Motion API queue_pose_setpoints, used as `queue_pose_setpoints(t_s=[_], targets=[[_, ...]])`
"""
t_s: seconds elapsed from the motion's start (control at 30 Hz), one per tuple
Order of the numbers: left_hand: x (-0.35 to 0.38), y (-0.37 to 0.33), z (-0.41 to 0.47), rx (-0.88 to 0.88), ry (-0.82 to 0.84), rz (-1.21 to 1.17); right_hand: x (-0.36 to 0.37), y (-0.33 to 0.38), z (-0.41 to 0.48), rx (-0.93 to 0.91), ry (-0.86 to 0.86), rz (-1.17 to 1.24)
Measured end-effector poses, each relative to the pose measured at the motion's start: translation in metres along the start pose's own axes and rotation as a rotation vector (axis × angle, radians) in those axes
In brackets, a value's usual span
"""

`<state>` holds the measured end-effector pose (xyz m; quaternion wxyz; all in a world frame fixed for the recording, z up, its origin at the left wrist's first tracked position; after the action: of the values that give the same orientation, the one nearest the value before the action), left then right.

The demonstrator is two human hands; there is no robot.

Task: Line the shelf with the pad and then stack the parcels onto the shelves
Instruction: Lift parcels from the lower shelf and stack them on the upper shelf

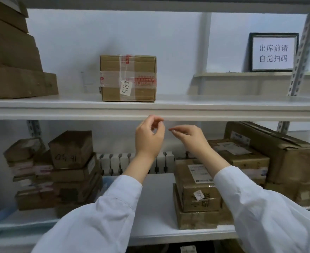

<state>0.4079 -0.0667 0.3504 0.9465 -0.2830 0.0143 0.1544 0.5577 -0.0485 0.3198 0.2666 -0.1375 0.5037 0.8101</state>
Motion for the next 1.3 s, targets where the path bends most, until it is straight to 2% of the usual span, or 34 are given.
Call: queue_pose_setpoints(t_s=[0.13,0.3,0.4,0.53,0.63,0.77,0.87,1.0,1.3], targets=[[0.036,0.030,-0.025,-0.194,0.090,-0.108,0.003,-0.058,-0.013,0.189,0.058,-0.010],[0.081,0.083,-0.055,-0.546,0.161,-0.205,0.009,-0.128,-0.022,0.387,0.062,0.018],[0.103,0.110,-0.079,-0.751,0.180,-0.245,0.010,-0.167,-0.028,0.520,0.045,-0.037],[0.126,0.132,-0.115,-1.021,0.221,-0.254,0.005,-0.216,-0.043,0.739,0.033,-0.230],[0.137,0.143,-0.147,-1.229,0.271,-0.237,0.000,-0.238,-0.051,0.829,0.026,-0.222],[0.152,0.143,-0.175,-1.349,0.331,-0.254,0.007,-0.267,-0.052,0.893,0.046,-0.081],[0.161,0.135,-0.196,-1.420,0.421,-0.246,0.016,-0.316,-0.039,0.880,0.045,-0.028],[0.169,0.131,-0.212,-1.467,0.523,-0.256,0.011,-0.318,-0.037,0.881,0.006,0.086],[0.163,0.158,-0.204,-1.505,0.367,-0.332,-0.007,-0.251,-0.028,0.820,-0.079,0.101]])
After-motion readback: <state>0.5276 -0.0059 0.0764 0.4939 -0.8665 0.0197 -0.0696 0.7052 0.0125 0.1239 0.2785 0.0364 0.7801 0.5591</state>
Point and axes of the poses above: each hand's wrist, its own z-axis towards the middle knuckle, its own x-axis out of the palm, y = z × x, the point moved 10 cm from there along z, towards the middle knuckle, and after that the axes turned 3 degrees about x, right-handed, at the moved point
